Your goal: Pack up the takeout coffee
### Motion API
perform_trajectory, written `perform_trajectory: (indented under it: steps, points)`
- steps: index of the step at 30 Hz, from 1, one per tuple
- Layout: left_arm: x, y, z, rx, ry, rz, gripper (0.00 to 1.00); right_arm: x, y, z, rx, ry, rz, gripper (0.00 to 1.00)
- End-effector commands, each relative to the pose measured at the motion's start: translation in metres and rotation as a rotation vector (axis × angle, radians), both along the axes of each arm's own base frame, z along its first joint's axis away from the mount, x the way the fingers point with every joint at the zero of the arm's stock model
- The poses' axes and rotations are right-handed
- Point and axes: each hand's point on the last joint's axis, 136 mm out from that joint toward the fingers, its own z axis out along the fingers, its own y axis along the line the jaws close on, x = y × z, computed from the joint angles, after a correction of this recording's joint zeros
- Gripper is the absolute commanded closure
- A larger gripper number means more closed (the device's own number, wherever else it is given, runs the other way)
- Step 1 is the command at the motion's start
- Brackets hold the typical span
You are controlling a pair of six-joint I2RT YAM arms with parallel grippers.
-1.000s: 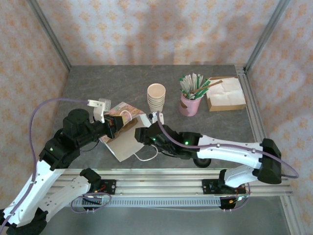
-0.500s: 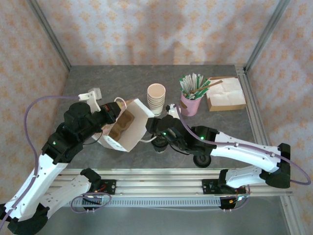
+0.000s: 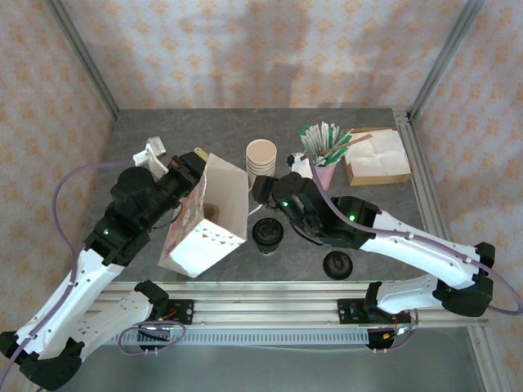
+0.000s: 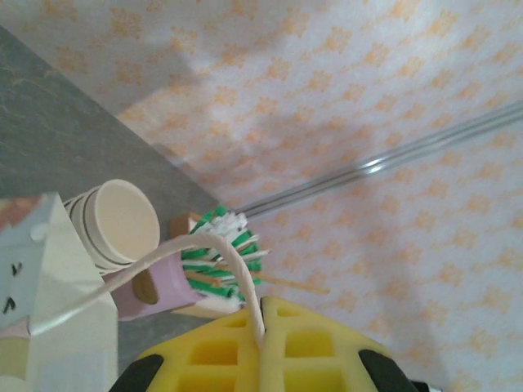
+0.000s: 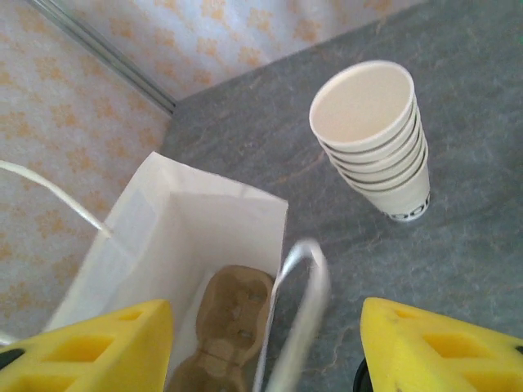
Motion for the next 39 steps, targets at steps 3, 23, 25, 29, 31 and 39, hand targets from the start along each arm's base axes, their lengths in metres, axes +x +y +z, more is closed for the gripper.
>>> perform_trajectory:
  steps: [3,23,25,29,31,39]
  points:
    - [0.012,0.001,0.032,-0.2,-0.115,0.027,1.0,0.007,-0.024,0.007,-0.073,-0.049,-0.061,0.36]
    - [-0.034,0.051,-0.074,0.118,0.111,0.14,1.0,-0.001,0.03,-0.016,-0.096,0.012,0.15,0.42]
    - [-0.037,0.055,-0.076,0.136,0.123,0.147,0.97,-0.004,0.045,-0.018,-0.117,0.023,0.214,0.51]
    - [-0.045,0.06,-0.074,0.185,0.132,0.147,0.83,-0.009,0.07,-0.015,-0.137,0.036,0.316,0.69]
    - [-0.049,0.065,-0.074,0.222,0.138,0.156,0.72,-0.011,0.083,-0.015,-0.163,0.046,0.361,0.72]
    - [-0.06,0.071,-0.052,0.31,0.082,0.142,0.27,-0.015,0.121,0.0,-0.289,-0.007,0.446,0.8]
